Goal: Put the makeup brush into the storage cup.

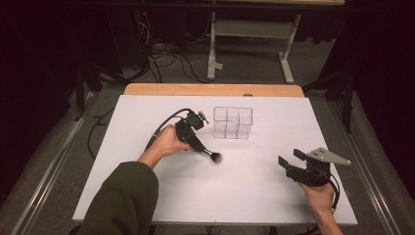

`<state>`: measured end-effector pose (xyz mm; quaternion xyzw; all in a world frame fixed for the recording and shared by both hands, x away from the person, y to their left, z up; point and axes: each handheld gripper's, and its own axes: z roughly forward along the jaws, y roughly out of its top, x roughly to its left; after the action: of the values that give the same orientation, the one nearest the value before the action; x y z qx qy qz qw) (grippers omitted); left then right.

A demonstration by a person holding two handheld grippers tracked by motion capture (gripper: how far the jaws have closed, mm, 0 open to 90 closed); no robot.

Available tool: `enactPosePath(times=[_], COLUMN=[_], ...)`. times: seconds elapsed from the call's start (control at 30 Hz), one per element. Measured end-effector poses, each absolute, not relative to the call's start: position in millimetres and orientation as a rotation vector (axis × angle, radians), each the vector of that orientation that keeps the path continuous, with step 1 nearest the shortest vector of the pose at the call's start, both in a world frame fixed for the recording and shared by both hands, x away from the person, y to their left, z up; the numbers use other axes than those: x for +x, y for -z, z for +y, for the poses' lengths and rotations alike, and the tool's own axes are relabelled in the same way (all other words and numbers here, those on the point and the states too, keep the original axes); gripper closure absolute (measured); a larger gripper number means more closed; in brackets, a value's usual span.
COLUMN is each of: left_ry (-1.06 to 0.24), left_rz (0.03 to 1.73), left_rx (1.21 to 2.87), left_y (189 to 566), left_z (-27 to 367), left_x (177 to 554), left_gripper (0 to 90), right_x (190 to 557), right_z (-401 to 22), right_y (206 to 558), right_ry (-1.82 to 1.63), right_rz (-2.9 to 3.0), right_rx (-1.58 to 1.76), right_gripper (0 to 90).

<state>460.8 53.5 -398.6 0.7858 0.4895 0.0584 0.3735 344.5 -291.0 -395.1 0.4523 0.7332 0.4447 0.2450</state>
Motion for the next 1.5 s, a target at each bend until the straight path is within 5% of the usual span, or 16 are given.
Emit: enactPosePath(times=[1.03, 1.5], left_ry=[-0.158, -0.151], left_rz=[1.21, 1.228], left_rx=[2.13, 2.14], left_y=[421, 425], left_z=[50, 52], left_x=[462, 462], left_gripper=[24.3, 32.9], right_x=[345, 345], right_z=[-291, -291], right_y=[396, 396], right_ry=[-1.208, -1.21], right_rz=[2.009, 2.007], right_rx=[1.24, 1.24], right_gripper=[34.4, 34.4])
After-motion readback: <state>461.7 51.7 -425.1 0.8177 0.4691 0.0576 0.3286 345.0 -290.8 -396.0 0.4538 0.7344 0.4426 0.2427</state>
